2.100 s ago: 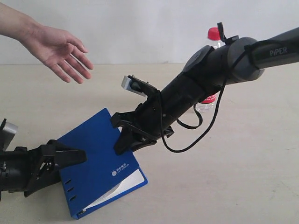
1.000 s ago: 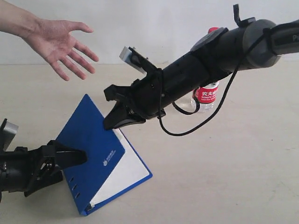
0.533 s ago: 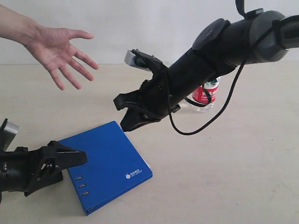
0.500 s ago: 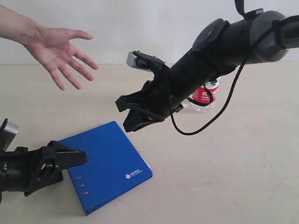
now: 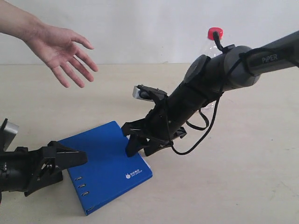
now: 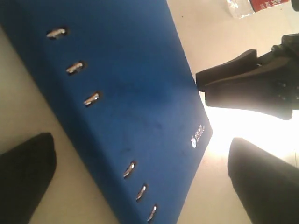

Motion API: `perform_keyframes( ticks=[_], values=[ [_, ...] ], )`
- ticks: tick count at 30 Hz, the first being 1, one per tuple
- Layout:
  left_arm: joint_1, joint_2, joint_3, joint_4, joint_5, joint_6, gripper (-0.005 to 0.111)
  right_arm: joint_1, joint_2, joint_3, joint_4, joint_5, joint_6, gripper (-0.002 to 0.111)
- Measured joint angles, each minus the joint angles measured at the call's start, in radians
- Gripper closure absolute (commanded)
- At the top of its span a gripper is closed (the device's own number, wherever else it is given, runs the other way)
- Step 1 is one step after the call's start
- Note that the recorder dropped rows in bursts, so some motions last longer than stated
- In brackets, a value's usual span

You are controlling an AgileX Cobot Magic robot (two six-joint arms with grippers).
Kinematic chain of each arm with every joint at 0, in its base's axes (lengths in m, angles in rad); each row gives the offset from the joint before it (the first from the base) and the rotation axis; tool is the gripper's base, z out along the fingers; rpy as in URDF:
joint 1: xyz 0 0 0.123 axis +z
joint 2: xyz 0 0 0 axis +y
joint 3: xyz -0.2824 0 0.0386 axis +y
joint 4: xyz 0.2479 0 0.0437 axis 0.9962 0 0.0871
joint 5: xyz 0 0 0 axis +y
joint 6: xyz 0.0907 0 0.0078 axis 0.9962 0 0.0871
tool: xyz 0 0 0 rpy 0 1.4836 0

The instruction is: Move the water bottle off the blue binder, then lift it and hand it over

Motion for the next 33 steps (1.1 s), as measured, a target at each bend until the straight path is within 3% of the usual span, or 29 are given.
perform_keyframes(
  ticks=[22, 30, 33],
  values=[
    [0.0, 0.0, 0.0, 0.0, -0.002, 0.002, 0.012, 0.005, -0.069, 0.0, 0.169, 0.141, -0.147, 0.058],
    [0.0, 0.0, 0.0, 0.0, -0.002, 0.002, 0.012, 0.026, -0.069, 0.0, -0.048, -0.02, 0.045, 0.058],
    [0.0, 0.0, 0.0, 0.0, -0.002, 0.002, 0.012, 0.047, -0.041, 0.0, -0.05, -0.029, 0.061, 0.058]
  ],
)
